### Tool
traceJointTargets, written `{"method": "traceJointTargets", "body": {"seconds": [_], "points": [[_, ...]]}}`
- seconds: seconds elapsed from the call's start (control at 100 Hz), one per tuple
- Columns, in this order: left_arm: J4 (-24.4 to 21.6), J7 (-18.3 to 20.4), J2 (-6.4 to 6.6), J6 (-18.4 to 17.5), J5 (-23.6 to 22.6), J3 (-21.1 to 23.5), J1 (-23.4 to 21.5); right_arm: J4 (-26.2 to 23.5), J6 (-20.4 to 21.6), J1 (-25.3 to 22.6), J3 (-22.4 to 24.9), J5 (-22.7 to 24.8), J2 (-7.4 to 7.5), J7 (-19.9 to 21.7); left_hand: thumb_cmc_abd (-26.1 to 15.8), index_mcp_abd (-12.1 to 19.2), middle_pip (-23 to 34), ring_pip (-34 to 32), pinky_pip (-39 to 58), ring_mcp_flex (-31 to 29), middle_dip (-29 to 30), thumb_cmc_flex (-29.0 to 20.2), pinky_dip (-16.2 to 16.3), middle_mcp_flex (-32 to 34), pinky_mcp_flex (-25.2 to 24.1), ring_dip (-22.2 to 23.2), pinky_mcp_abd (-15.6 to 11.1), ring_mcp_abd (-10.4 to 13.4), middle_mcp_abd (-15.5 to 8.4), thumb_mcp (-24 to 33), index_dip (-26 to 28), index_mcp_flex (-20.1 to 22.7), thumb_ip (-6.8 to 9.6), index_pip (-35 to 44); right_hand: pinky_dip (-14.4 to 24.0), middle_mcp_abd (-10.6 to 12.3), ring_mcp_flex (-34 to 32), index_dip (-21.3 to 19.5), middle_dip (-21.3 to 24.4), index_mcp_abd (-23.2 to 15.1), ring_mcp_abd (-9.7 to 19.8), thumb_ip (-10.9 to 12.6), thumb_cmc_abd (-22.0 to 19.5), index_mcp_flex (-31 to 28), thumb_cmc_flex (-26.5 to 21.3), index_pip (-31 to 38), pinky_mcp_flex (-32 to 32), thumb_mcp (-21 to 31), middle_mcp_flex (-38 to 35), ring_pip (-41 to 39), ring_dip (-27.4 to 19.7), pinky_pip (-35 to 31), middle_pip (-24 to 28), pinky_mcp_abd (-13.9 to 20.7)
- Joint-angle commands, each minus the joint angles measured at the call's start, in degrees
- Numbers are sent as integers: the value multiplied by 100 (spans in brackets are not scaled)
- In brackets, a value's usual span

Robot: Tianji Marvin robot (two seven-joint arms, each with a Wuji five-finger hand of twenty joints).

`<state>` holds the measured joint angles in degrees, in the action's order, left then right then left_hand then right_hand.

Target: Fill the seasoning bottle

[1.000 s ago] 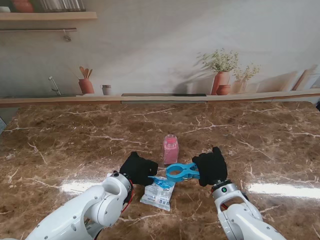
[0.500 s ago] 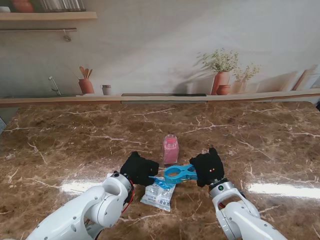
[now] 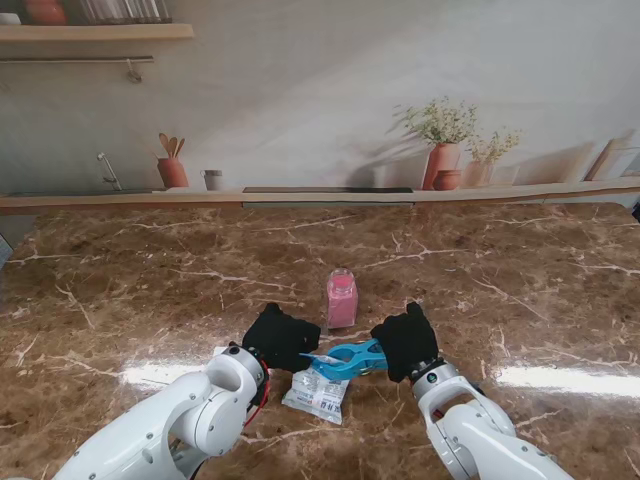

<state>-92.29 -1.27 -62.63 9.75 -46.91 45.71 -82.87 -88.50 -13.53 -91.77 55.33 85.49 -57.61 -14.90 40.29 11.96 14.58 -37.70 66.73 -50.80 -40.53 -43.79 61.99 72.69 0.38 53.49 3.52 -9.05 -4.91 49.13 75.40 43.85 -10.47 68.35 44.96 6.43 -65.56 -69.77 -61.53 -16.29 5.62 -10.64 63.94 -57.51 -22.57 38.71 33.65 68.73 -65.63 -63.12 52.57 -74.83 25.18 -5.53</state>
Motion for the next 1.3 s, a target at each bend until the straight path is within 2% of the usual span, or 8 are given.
{"method": "traceJointTargets", "body": {"seconds": [0.0,0.08,0.15,0.19,0.27,0.6,0.91,1.29], "points": [[-6,-1,-23,-24,0,-32,-11,45,21,-25,-23,-79,-12,84,95,318,-29,-212,151,-183,-104,-18,-34,304,-36,64,-97,98,-224,294,129,204,201,150,136,602,-28,-859,-444,-788,34,-230,-278,-1018,-353,2475,-70,293,-991,106,-1,-91,2996,-108],[-3,-6,-22,-24,-8,-42,-7,9,72,-64,12,-168,-26,84,92,317,-34,-212,151,-188,-102,-14,-34,302,-34,65,-91,96,-220,298,130,207,195,150,87,580,309,-437,-267,-704,-1,-910,-167,-535,-189,1726,-316,114,-635,583,-179,154,2424,-61],[3,-5,-24,-16,-9,-51,0,-95,183,-152,103,-205,-31,154,97,309,-37,-209,150,-188,-102,-21,-34,302,-35,64,-81,95,-202,305,133,205,191,151,78,498,762,265,157,-572,-42,-1083,-97,110,19,977,-613,38,-147,1154,-372,432,1655,-13],[13,-7,-26,-15,-1,-60,9,-172,249,-212,161,-185,-28,210,89,304,-39,-205,150,-180,-102,-23,-34,300,-37,64,-78,88,-201,308,134,202,191,151,148,453,1041,757,674,-389,-61,-950,-165,479,257,745,-769,88,193,1422,-419,603,1352,8],[54,-31,-33,-24,13,-88,37,-377,406,-350,293,-81,-15,402,83,301,-39,-205,150,-182,-104,-19,-34,303,-38,66,-71,87,-203,306,137,197,188,152,215,343,1511,1225,1234,27,-67,-81,-377,864,717,49,-1023,162,751,1770,-482,873,742,60],[209,-59,-61,9,90,-228,184,-978,824,-779,669,45,-14,972,56,298,-49,-206,149,-166,-109,-14,-32,287,-43,73,-56,81,-194,302,147,174,189,158,135,-105,2592,3310,2890,1129,-237,-78,-618,2161,1222,-2226,-1688,4,2203,3735,-1691,2369,-791,59],[382,-43,-100,21,225,-459,411,-1498,932,-1306,1158,-272,-96,1137,41,320,-54,-199,139,-159,-112,-7,-36,280,-50,71,-48,98,-216,287,152,159,183,160,-475,-251,2910,3733,3498,1416,-398,15,-1326,2677,1451,-2432,-2020,-452,2673,4931,-2589,3584,-1225,11],[443,277,-50,108,209,-691,629,-1696,893,-1594,1564,-1238,-281,414,-60,288,-124,-25,-92,180,-6,44,-127,280,-252,55,79,92,-120,200,123,31,113,77,-656,-317,2799,3753,3570,1504,-430,162,-1878,2655,1253,-2358,-1916,-882,2630,5018,-2693,3668,-1197,115]]}}
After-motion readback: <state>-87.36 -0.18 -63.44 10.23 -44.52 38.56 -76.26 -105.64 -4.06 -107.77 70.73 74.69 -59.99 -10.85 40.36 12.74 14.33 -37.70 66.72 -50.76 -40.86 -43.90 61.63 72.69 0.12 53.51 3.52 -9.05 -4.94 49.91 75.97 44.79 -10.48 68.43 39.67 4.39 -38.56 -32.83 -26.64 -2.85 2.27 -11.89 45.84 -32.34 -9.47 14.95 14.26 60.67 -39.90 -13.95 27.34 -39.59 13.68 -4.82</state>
